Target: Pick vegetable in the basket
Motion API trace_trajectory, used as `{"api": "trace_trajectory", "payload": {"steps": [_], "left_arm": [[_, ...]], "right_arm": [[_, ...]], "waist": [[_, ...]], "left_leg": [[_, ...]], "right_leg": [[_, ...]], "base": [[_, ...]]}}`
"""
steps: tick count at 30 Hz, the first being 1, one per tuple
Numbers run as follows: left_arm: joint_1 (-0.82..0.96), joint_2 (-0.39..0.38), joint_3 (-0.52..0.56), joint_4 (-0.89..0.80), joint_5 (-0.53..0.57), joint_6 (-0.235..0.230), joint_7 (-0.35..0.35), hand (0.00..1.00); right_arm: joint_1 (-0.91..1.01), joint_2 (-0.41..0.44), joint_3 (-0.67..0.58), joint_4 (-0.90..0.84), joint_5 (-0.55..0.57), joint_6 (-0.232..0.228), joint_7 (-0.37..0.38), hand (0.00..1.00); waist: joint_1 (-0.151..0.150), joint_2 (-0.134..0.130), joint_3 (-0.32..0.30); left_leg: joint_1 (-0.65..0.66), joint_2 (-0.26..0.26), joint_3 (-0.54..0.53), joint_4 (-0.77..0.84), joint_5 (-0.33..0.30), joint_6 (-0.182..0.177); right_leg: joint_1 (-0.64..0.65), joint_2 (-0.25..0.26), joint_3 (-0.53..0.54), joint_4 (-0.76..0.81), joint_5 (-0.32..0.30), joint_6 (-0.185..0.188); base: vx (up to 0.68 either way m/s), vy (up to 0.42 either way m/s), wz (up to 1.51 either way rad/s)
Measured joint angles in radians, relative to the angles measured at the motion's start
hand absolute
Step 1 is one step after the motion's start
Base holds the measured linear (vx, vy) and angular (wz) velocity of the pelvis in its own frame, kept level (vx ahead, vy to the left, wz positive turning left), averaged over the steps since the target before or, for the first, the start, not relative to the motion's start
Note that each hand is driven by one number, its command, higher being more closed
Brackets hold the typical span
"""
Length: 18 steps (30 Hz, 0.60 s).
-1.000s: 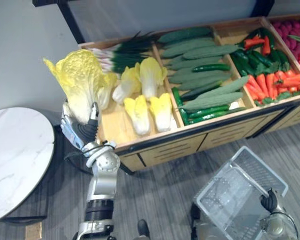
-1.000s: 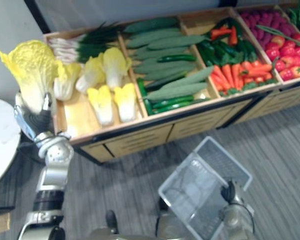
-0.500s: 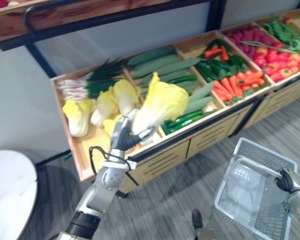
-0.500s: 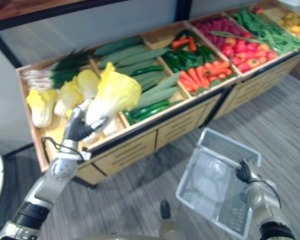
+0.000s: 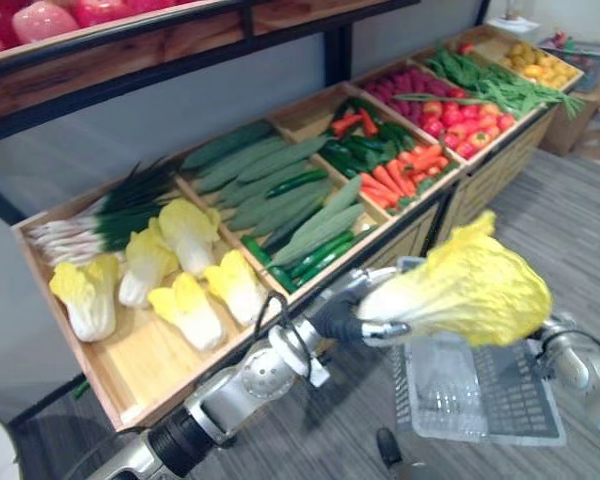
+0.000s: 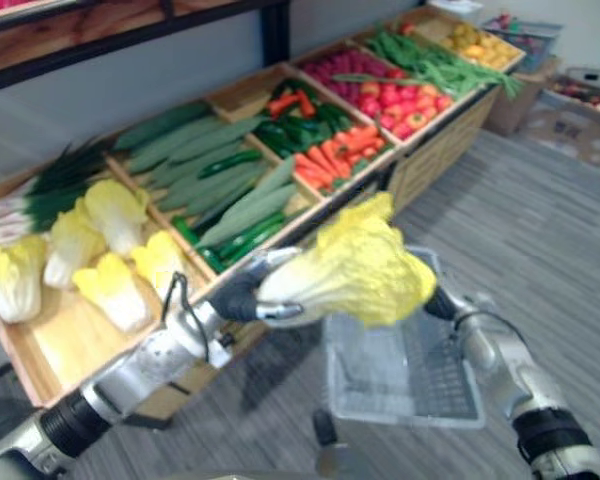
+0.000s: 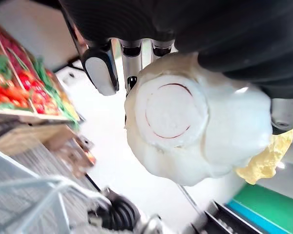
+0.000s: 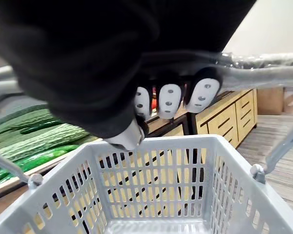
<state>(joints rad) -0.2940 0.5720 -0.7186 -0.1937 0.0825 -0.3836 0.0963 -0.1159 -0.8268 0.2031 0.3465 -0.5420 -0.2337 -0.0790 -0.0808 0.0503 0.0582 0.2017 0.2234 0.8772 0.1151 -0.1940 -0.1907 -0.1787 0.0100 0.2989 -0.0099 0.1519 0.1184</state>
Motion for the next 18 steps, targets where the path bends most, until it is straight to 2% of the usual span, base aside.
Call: {"api": "trace_trajectory", "payload": {"steps": [3, 8, 18], "left_arm": [[-0.004, 0.001, -0.057, 0.012, 0.0, -0.004, -0.034, 1.0], [-0.001, 0.002, -0.117, 0.132, 0.001, -0.006, -0.096, 1.0], [0.024, -0.001, -0.181, 0.181, 0.014, -0.005, -0.129, 1.0]], "right_arm": [[-0.024, -0.014, 0.028, -0.012, 0.001, 0.002, 0.012, 1.0], [-0.095, -0.038, 0.095, -0.02, 0.001, 0.003, 0.035, 1.0], [-0.164, -0.039, 0.119, -0.067, 0.013, 0.01, 0.046, 1.0]], "waist": [[0.001, 0.006, -0.004], [-0.017, 0.009, -0.006], [-0.025, 0.009, -0.006]], "left_leg": [[0.01, 0.014, 0.044, 0.03, -0.023, -0.007], [0.015, 0.031, 0.099, 0.084, -0.056, -0.012], [0.034, 0.042, 0.153, 0.103, -0.068, -0.019]], "right_leg": [[-0.01, 0.017, 0.033, 0.011, 0.0, 0.0], [-0.024, 0.034, 0.078, 0.014, 0.003, 0.005], [-0.029, 0.058, 0.119, 0.022, 0.012, 0.005]], "base": [[-0.05, -0.044, -0.38], [-0.05, -0.027, -0.3], [0.0, -0.011, -0.14]]}}
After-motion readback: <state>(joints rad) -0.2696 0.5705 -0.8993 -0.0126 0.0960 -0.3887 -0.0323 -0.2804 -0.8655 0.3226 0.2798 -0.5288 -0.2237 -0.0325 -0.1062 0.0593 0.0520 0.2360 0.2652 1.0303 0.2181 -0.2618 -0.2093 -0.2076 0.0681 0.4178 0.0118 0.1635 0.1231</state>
